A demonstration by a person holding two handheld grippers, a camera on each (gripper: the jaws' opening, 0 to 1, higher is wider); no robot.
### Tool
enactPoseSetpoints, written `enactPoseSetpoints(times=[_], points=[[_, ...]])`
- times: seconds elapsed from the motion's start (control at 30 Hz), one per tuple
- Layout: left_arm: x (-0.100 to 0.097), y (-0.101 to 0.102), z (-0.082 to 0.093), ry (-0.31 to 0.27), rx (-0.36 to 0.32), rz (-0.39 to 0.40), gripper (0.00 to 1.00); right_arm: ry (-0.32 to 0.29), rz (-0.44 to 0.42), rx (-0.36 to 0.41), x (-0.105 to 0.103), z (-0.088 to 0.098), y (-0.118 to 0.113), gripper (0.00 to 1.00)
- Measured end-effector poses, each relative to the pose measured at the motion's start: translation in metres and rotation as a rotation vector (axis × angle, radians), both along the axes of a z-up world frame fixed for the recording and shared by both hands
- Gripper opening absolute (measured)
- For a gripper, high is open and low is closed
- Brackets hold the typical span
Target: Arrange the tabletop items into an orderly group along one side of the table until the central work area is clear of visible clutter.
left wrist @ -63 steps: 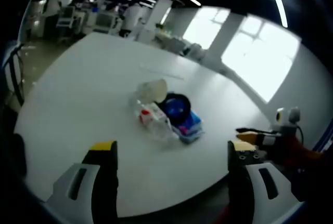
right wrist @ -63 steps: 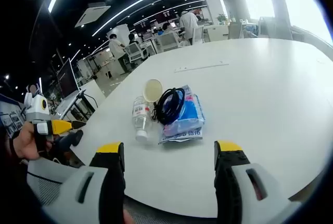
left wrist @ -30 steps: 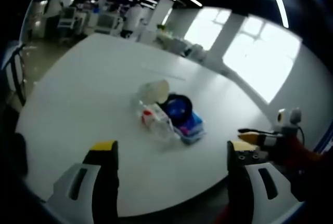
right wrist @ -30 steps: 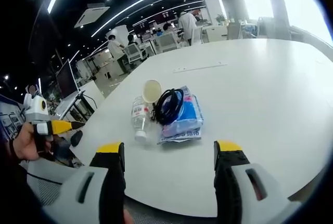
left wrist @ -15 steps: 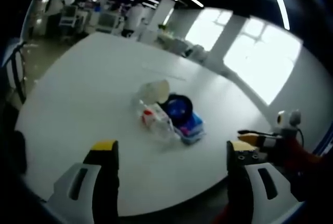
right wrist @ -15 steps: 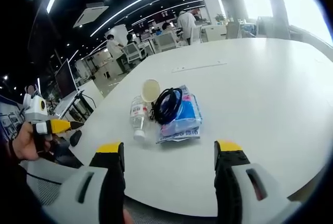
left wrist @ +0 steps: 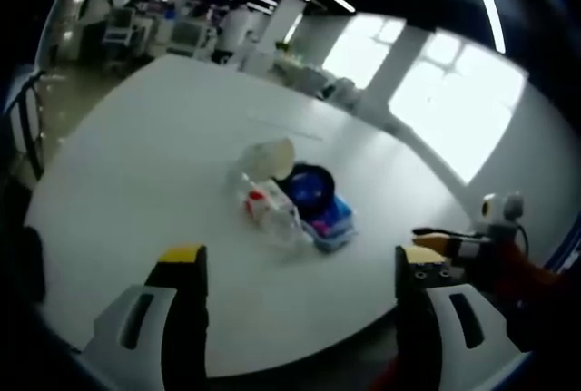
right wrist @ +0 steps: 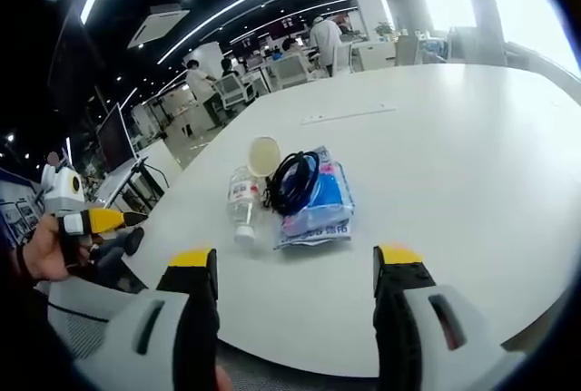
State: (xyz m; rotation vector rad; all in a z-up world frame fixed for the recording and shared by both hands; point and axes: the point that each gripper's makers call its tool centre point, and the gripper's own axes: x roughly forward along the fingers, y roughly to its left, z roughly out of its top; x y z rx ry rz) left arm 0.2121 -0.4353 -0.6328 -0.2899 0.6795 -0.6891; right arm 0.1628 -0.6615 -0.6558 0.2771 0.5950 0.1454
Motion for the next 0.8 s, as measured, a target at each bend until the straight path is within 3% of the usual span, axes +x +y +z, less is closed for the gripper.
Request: enactPoseSetpoints(times=[0.8], points=[[0.0007, -0.0009, 0.0033, -0.005, -0.018, 0.002, 0.82, 0.006, 0.001, 0.003, -0.0004, -0.0012, 0.0002, 0.69]])
